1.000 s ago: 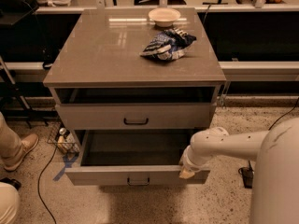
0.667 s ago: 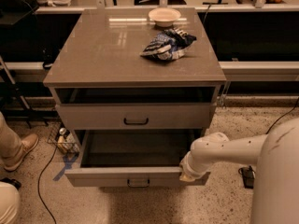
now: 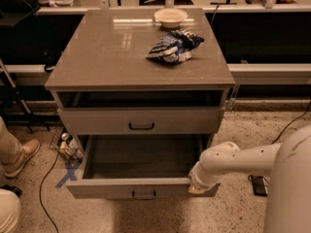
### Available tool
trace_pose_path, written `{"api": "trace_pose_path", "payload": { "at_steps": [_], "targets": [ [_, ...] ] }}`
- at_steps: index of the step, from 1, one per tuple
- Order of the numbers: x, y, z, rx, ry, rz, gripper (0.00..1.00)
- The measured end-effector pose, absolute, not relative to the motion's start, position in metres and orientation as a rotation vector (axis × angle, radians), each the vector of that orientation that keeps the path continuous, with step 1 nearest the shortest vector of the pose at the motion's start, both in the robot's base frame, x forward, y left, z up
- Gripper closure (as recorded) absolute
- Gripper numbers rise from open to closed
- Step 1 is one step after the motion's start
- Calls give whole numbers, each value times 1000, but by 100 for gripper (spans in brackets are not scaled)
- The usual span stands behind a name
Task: Open middle drawer
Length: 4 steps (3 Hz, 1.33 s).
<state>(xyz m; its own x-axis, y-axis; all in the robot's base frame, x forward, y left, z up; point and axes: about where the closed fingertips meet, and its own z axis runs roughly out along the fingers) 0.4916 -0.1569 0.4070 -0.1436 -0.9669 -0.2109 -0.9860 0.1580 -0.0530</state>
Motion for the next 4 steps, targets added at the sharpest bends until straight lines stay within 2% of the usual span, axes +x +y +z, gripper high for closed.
{"api": "trace_pose_path", "payload": {
  "at_steps": [1,2,3,4],
  "targets": [
    [492,-157,407,-1915,2233,144,100],
    [491,-157,406,-1917,2234,147,84],
    [490,-156,405,-1918,2235,150,61],
    [488,-155,403,-1927,2234,154,29]
  ]
}}
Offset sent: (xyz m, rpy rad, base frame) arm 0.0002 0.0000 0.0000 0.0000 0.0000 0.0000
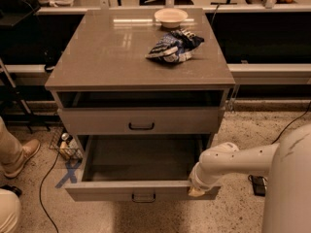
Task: Open middle drawer
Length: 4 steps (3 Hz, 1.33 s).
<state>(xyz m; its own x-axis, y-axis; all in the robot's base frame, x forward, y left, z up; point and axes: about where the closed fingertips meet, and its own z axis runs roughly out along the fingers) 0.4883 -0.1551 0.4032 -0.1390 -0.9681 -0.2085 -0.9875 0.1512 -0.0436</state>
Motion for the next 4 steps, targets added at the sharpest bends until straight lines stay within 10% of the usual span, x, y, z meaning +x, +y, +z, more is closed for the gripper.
{"api": "trace_pose_path", "payload": {
  "at_steps": [1,2,4],
  "targets": [
    [486,-153,402,-1946,2228,157,6],
    [480,-150,398,-1988,2227,143,10],
    [462,-151,398,-2006,2226,142,64]
  ]
}}
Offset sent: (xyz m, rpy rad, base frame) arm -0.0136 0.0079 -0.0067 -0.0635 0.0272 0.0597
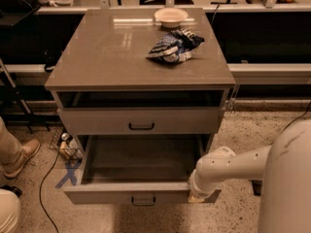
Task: Open middle drawer
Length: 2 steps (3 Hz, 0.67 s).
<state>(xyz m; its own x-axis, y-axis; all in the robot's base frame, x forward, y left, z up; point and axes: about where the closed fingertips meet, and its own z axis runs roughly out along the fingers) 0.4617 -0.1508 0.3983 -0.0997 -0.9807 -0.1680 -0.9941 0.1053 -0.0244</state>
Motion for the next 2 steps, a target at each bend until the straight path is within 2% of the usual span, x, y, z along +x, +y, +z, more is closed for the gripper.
{"api": "trace_pose_path", "payload": {
  "at_steps": [1,2],
  "targets": [
    [456,-154,401,-1993,2229,140,87],
    [440,-162,404,-1949,2247,149,100]
  ]
}}
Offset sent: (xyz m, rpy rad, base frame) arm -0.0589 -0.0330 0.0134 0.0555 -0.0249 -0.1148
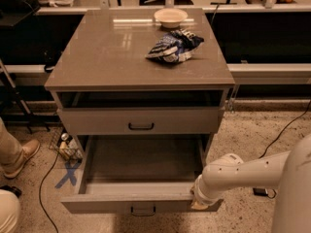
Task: Open middle drawer
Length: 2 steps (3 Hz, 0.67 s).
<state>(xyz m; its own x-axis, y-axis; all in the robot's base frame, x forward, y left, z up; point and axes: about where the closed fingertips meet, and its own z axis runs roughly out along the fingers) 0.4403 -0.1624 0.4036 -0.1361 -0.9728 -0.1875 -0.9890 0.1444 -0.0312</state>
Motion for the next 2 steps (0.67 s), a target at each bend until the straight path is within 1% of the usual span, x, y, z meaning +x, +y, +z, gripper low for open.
{"api": "trace_pose_path", "payload": {
  "at_steps": [1,2],
  "targets": [
    [440,-162,404,-1949,2248,149,81],
    [439,-162,403,-1951,2248,151,59]
  ]
}}
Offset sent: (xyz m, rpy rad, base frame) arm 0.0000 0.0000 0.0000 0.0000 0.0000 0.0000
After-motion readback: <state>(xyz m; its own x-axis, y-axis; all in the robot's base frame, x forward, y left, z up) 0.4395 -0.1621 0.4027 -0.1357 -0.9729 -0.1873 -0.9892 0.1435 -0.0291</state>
